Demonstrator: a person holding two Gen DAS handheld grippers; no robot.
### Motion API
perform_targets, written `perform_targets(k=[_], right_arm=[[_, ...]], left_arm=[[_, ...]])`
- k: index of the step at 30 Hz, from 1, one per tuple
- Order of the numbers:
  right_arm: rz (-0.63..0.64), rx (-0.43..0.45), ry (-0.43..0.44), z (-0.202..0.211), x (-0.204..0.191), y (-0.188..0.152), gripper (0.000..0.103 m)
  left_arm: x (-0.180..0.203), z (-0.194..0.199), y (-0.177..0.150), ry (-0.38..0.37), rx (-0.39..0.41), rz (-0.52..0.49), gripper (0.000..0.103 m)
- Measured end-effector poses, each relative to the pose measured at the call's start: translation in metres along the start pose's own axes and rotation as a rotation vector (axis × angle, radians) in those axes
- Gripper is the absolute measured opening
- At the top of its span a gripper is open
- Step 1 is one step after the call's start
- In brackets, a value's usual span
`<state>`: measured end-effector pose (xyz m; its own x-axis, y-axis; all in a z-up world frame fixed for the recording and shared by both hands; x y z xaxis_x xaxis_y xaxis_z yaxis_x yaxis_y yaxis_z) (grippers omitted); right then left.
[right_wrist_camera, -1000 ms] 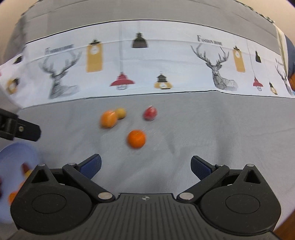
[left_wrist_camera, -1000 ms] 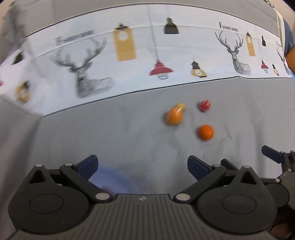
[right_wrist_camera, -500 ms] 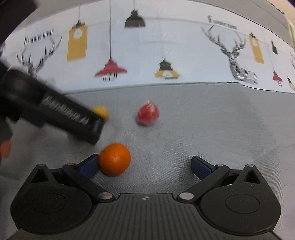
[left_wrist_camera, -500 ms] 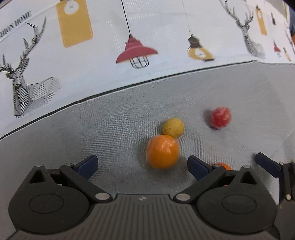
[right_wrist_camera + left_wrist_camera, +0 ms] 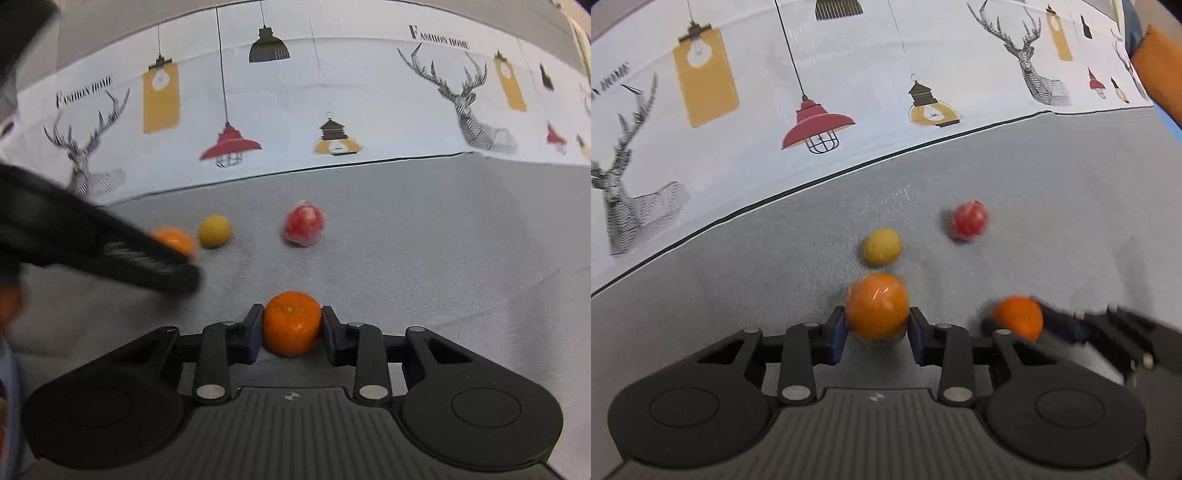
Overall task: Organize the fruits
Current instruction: 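Grasp a wrapped orange with the left tool while the right tool grasps a mandarin, then carry the wrapped orange and mandarin over the blue plate with both tools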
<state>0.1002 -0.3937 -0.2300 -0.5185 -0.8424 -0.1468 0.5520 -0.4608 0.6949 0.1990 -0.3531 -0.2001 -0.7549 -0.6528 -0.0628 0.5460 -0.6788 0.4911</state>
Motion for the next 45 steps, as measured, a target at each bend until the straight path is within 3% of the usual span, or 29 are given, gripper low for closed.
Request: perform_targets(k=[5,10,18,24,35,45], right_arm=[[-0.007,0.064,0.008,0.052,0.001,0.012,0.034],[0.046,0.073,0.066,0.118,-0.011,-0.002,0.034],[0.167,0.048,0.211,0.212,-0.062,-0.037,0.035],[0.239,0.037,0.308,0.263,-0.111,-0.06,0.035],[0.416,0.006,0.408,0.314,-0.178,-0.111,0.035],[0.477,0.011,0.407,0.327,-0.191,-0.121,0.035]], left_arm=[[-0.013,0.05,-0.021,0.051,-0.024,0.048,0.039],[-0.034,0.117,-0.07,0.096,-0.047,0.131,0.039],[-0.064,0.214,-0.15,0.193,-0.045,0.21,0.039],[-0.083,0.265,-0.207,0.259,-0.045,0.265,0.039],[-0.1,0.311,-0.284,0.269,-0.006,0.403,0.039],[-0.101,0.321,-0.292,0.255,0.031,0.427,0.039]])
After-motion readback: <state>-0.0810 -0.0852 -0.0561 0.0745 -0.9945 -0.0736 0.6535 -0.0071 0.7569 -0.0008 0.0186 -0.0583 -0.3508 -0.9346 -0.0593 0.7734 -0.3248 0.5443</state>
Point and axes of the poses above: each gripper's, at about its wrist camera, not at the fingertips, and z roughly against the way its jaws point, x to its right, y to its top, the point moved 8 cm from there along -z, roughly the way its jaws point, and after that the axes turned 2 degrees about -z, right-handed, at the moved point
